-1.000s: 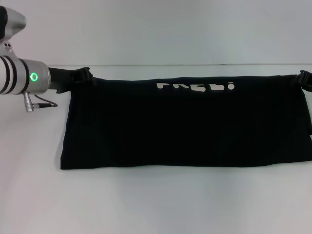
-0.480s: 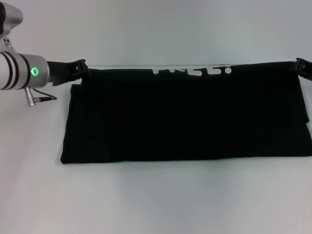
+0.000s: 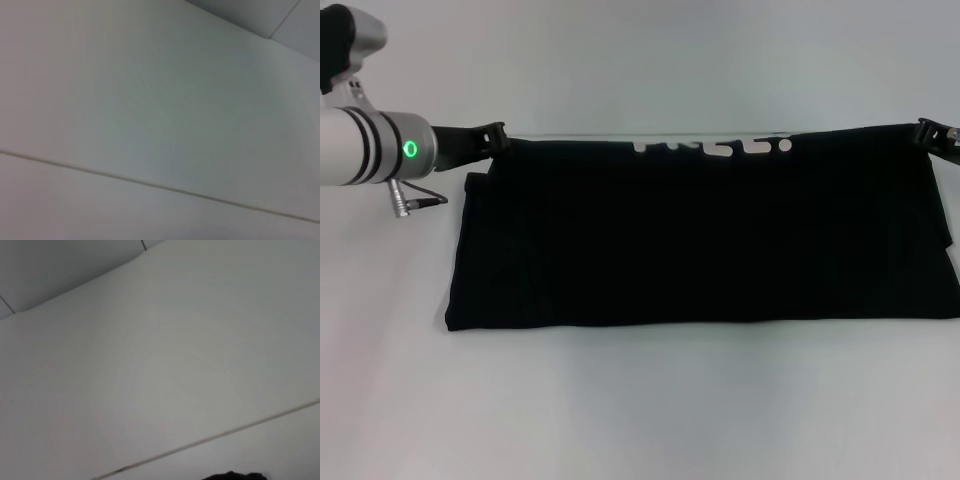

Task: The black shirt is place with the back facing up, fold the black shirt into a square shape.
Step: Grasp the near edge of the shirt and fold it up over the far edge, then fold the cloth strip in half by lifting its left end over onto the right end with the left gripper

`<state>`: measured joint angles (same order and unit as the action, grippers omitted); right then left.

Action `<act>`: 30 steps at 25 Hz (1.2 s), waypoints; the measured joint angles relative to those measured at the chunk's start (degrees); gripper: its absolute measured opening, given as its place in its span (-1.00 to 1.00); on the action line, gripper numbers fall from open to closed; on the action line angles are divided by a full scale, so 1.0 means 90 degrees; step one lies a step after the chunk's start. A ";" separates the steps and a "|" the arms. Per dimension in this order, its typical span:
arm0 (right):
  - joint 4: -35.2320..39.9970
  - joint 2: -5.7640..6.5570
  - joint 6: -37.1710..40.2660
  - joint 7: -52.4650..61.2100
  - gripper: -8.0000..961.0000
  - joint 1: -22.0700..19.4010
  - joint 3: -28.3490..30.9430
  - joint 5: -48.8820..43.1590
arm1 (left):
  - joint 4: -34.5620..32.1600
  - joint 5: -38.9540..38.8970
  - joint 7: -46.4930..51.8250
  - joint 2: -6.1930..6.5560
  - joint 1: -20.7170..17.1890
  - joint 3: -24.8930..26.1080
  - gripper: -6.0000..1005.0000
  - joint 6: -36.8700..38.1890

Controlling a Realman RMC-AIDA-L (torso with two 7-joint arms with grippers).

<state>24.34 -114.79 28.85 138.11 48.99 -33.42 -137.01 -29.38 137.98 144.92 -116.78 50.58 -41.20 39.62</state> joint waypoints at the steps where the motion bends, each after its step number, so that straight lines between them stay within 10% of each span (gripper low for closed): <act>1: -0.0005 -0.0004 -0.0025 -0.0001 -0.69 0.0005 -0.0006 -0.0007 | 0.0001 -0.0001 -0.0025 -0.0020 0.0011 -0.0054 -0.67 -0.0057; 9: -0.0207 0.0136 -0.0200 0.0040 -0.68 0.0093 -0.0461 -0.0059 | 0.0035 -0.0007 -0.0068 -0.0184 0.0138 -0.0205 -0.64 -0.0576; 14: -0.0167 0.0460 0.0192 0.0208 -0.67 0.0205 -0.0515 -0.0060 | 0.0016 -0.0034 0.0081 -0.0116 0.0286 -0.0130 -0.55 -0.0317; 17: 0.0062 0.0702 0.1019 0.0531 -0.18 0.0201 -0.0524 -0.0059 | -0.0056 -0.0039 0.0243 0.0001 0.0302 -0.0112 -0.33 0.0147; 27: 0.1383 0.1104 0.3407 0.1359 0.26 -0.0337 -0.0226 -0.0030 | -0.0111 -0.1899 -0.0174 0.1019 -0.1434 0.1331 0.42 0.4720; 30: 0.1559 0.1171 0.3757 0.1458 0.39 -0.0410 0.0037 -0.0040 | -0.0110 -0.1858 -0.0045 0.1031 -0.1777 0.1427 0.42 0.5047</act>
<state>38.37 -104.25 62.66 151.23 45.30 -33.09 -137.37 -30.37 121.26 144.51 -107.50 34.58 -28.35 85.04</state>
